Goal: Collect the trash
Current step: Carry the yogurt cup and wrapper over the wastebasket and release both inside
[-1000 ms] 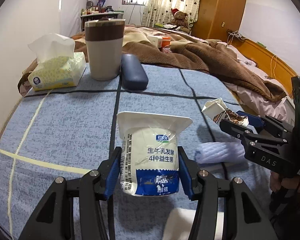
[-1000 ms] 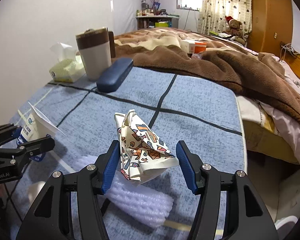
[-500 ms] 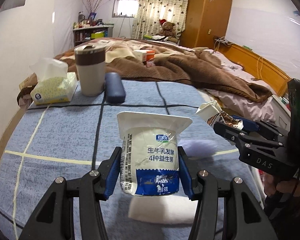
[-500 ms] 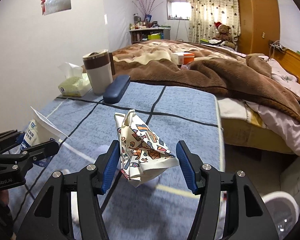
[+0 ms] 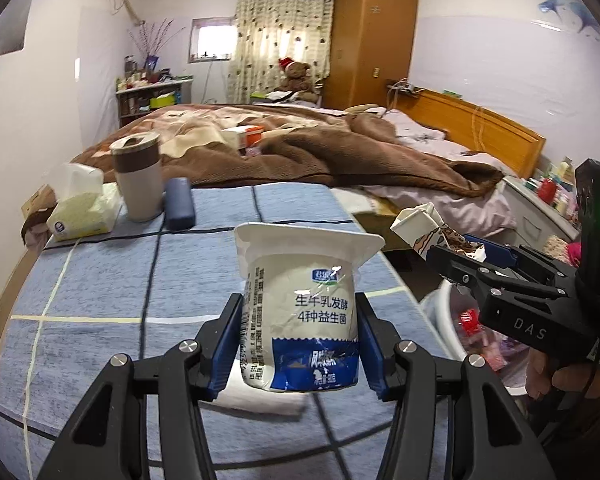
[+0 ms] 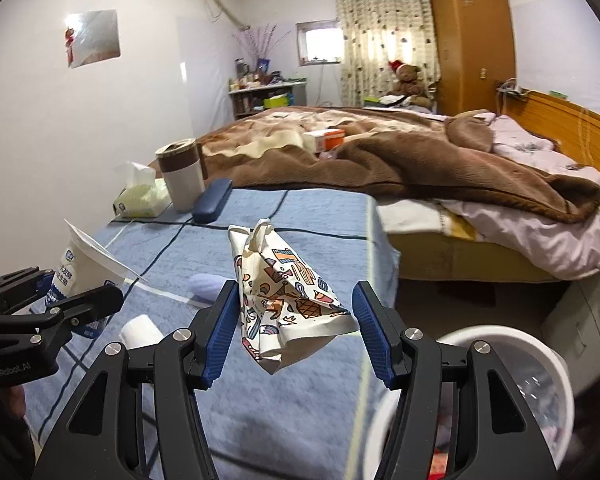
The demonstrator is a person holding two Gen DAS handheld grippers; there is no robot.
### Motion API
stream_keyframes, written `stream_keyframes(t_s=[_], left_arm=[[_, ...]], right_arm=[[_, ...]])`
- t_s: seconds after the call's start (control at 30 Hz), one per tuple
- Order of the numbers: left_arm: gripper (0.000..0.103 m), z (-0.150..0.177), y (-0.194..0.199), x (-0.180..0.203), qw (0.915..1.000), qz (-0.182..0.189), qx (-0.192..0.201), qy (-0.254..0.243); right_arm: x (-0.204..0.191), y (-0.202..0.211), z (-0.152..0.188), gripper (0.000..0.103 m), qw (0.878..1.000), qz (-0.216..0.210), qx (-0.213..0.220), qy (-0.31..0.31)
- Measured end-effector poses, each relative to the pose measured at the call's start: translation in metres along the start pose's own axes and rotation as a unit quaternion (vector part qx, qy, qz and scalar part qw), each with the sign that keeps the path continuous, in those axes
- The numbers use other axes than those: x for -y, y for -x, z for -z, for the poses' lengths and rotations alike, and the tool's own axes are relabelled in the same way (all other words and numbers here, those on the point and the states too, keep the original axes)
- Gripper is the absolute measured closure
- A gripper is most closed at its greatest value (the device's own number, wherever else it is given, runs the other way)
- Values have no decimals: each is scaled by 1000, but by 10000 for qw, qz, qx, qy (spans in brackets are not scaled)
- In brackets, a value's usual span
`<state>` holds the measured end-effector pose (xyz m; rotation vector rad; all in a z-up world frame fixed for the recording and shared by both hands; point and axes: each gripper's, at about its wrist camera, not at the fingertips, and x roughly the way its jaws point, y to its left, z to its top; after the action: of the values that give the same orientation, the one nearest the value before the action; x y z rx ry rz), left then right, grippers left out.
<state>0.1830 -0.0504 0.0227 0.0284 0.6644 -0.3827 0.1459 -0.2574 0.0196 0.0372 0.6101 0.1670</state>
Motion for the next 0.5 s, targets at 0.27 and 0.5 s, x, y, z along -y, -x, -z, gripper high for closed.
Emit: stream_keyframes(t_s=[0.27,0.5], left_arm=[[48,7,12,39,9992,280,102,-256],[48,11,14,78,9967,622,127,-515]], right_arm=[[21,31,15,44,9990,369,125,-239],[42,55,31,43,9956,784,226,-452]])
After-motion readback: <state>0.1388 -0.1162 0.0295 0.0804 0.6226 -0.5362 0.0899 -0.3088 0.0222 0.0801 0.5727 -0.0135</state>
